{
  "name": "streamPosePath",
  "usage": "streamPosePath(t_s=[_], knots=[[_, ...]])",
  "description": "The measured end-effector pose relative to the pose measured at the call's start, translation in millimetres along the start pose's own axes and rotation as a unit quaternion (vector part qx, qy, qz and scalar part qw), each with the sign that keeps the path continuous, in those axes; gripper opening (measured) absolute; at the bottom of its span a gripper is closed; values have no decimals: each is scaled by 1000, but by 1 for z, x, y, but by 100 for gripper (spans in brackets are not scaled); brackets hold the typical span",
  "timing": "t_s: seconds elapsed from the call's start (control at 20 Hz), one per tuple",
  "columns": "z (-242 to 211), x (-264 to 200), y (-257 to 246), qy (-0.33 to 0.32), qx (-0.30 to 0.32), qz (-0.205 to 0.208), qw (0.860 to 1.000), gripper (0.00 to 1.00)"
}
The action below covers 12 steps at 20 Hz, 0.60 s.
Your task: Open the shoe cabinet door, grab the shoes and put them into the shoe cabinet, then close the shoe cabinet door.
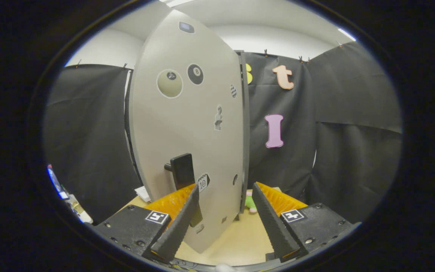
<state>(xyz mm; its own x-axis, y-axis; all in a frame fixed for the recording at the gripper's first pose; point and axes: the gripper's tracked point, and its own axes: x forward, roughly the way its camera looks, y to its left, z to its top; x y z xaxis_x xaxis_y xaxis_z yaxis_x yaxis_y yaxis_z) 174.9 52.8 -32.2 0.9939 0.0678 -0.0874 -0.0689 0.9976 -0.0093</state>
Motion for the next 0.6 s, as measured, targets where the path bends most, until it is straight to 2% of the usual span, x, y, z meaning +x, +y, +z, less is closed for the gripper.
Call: streamPosePath(t_s=[0.15, 0.3, 0.35, 0.6], knots=[[3, 23, 40, -7, -15, 11, 1000, 94], [1, 50, 97, -14, -21, 53, 998, 94], [-1, 54, 110, -11, -21, 61, 998, 98], [0, 55, 149, -12, -25, 75, 997, 98]])
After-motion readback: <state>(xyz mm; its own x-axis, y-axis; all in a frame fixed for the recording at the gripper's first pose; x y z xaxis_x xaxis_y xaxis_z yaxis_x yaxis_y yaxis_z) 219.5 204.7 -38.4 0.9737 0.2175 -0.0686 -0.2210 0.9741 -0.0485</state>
